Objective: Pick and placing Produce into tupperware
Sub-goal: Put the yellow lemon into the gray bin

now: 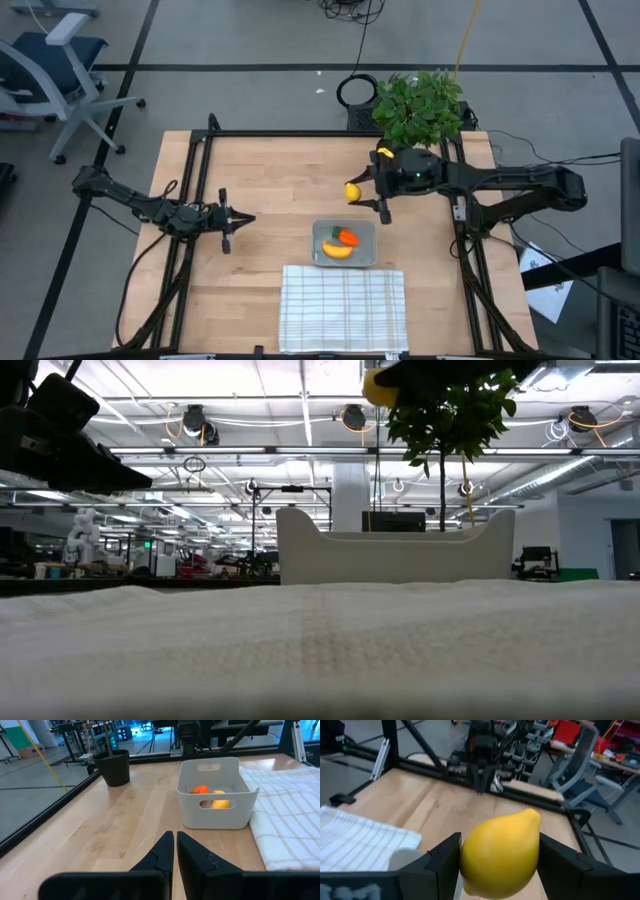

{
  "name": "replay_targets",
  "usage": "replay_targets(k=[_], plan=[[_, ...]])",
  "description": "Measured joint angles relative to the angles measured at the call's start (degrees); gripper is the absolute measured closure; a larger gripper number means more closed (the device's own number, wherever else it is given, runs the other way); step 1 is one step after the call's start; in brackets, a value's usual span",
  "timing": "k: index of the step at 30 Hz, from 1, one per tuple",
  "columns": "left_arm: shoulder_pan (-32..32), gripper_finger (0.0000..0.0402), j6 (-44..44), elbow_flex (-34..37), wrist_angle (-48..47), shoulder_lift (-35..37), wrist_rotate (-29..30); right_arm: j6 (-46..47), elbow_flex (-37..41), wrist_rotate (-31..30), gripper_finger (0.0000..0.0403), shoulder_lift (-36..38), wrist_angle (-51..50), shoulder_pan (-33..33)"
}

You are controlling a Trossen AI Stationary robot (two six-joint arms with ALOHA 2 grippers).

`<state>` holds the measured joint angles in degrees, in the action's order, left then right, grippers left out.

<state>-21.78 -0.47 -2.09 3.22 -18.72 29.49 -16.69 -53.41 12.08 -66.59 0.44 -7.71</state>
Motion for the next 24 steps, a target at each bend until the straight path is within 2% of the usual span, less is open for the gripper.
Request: replay_targets(k=[8, 13, 20, 24], plan=[[0.0, 0.0376, -0.01, 0.0, 0.02, 0.0, 0.07, 2.61, 7.53, 0.0, 0.0195, 1.68, 5.05, -0.14], [0.0, 0.0376, 0.0, 0.0, 0.0, 0.0, 0.08, 4.74, 8.79, -0.09, 0.0195, 1.46, 5.34, 1.55], [0.0, 0.0376, 0.0, 0.0, 0.04, 0.0, 0.07, 5.83, 8.82, -8.97, 0.0195, 0.14, 0.36, 7.41], [0.0, 0.0376, -0.02, 0.0, 0.13, 0.0, 0.05, 7.92, 8.9, -10.67, 0.0195, -0.5, -1.77, 9.39]])
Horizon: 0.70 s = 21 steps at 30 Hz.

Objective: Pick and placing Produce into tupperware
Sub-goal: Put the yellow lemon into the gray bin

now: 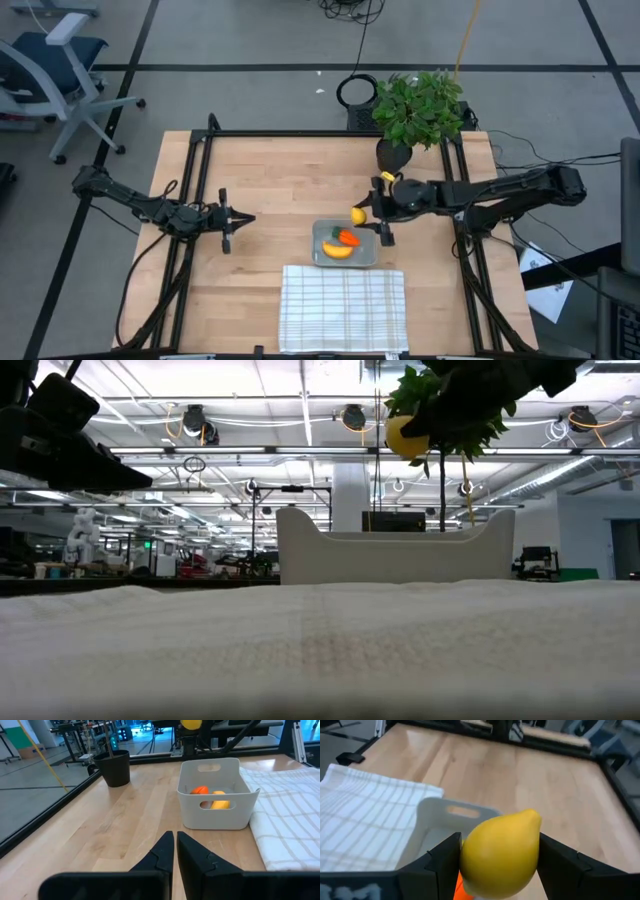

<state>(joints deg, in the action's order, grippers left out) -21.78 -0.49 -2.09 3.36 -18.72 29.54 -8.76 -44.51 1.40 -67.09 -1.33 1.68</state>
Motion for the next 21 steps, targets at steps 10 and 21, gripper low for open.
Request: replay_targets(k=[10, 21], plan=[[0.0, 0.0376, 0.0, 0.0, 0.24, 0.0, 0.0, 3.12, -8.09, -2.18, 0.0195, -4.54, -17.6, 1.16], [0.0, 0.0376, -0.02, 0.0, 0.22, 0.0, -0.02, -4.94, -25.92, -13.73, 0.0195, -21.34, -39.23, 7.17]])
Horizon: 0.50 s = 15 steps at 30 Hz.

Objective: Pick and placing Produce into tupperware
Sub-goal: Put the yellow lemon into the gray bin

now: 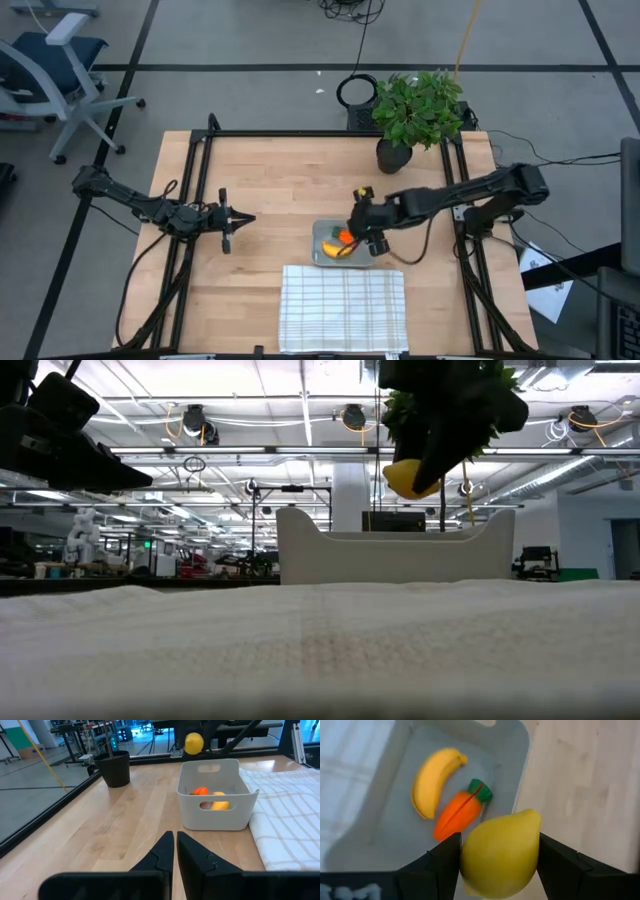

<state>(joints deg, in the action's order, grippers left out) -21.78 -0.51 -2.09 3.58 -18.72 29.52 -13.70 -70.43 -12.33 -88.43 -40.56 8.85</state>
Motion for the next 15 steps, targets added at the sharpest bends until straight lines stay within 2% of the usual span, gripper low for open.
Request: replay_targets(k=[5, 15], plan=[[0.0, 0.0376, 0.0, 0.0, -0.29, 0.0, -0.01, 0.23, -5.35, -7.07, 0.0195, -5.24, -5.42, 3.43], [0.0, 0.0376, -0.04, 0.0, -0.36, 0.0, -0.04, 9.77, -8.68, -7.18, 0.0195, -9.59, -11.26, 6.64]])
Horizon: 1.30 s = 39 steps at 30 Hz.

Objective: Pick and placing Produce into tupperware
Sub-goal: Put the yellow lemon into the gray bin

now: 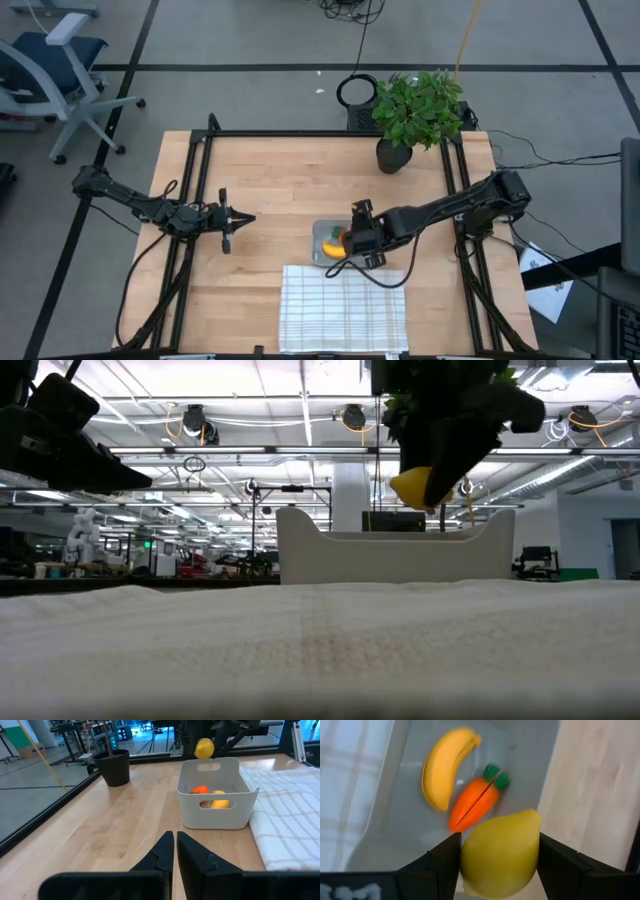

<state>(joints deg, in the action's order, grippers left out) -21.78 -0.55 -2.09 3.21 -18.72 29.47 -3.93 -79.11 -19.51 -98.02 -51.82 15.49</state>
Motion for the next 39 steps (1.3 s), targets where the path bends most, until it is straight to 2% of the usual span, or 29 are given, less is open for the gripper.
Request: replay_targets(k=[8, 14, 27, 39], plan=[[0.0, 0.0376, -0.91, 0.0, -0.03, 0.0, -0.05, 0.23, 0.0, -0.13, 0.0195, -2.36, -1.78, 2.01], [0.0, 0.0376, -0.99, 0.0, -0.01, 0.0, -0.96, 0.27, 0.0, -1.72, 0.0195, -2.3, -1.37, 2.98], [-0.02, 0.0376, -1.03, 0.0, -0.01, 0.0, -0.98, -0.24, 0.0, -0.89, 0.0195, -2.3, -1.62, 2.99], [-0.01, 0.0376, -1.48, 0.0, -0.01, -0.01, -1.0, -5.4, 0.0, -2.97, 0.0195, -2.87, 0.62, 4.38]])
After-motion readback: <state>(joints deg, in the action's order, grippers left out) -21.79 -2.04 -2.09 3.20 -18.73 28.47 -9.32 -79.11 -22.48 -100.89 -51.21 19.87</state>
